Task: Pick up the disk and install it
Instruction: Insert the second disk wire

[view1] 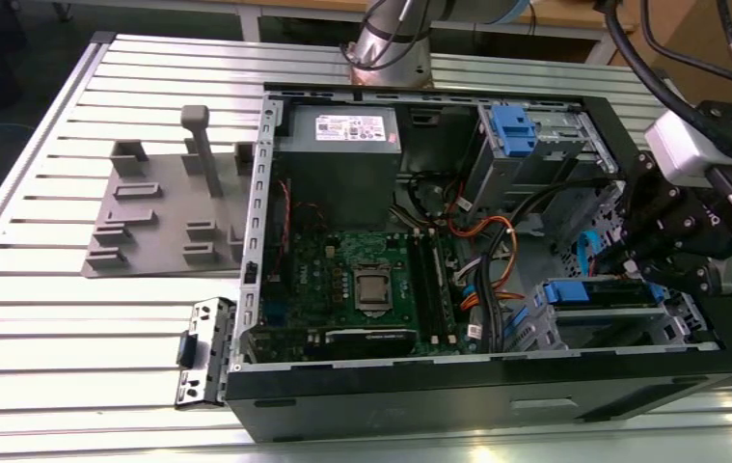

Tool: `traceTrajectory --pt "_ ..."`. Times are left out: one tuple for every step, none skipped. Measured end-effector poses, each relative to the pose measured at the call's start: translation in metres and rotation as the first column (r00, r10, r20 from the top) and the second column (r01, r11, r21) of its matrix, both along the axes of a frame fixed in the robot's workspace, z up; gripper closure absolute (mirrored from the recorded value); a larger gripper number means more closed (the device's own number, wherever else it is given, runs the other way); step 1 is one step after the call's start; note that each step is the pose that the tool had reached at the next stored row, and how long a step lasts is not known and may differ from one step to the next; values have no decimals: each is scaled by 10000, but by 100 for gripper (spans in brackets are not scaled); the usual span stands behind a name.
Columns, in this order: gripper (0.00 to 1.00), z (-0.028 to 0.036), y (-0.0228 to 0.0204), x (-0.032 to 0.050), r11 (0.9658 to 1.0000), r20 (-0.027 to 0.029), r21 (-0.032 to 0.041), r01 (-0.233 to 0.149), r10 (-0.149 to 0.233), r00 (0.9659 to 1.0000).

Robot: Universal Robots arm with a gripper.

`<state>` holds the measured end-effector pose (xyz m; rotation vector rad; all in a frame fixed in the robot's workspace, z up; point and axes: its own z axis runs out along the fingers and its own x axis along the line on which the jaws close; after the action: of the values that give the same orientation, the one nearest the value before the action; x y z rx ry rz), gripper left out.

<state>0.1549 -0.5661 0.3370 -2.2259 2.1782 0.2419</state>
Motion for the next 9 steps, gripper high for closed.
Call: traceTrajectory --pt "84 -1 -2 0 10000 0 -8 -6 6 10000" --pt "84 -1 -7 0 10000 0 -25 -14 14 10000" --pt "84 -2 -15 0 10000 1 -39 -22 22 10000" --pt "84 -3 -22 0 10000 0 -49 -30 30 10000" --pt "84 -4 -29 0 10000 0 -57 -40 40 10000" --pt "84 -7 -35 0 10000 0 -65 -57 57 10000" --pt "84 -10 -40 0 9999 -1 -73 -90 90 10000" --pt "84 -11 -42 0 9999 -1 -85 -136 136 9999" --pt "84 -14 -43 -1 9998 -1 -98 -199 199 9998"
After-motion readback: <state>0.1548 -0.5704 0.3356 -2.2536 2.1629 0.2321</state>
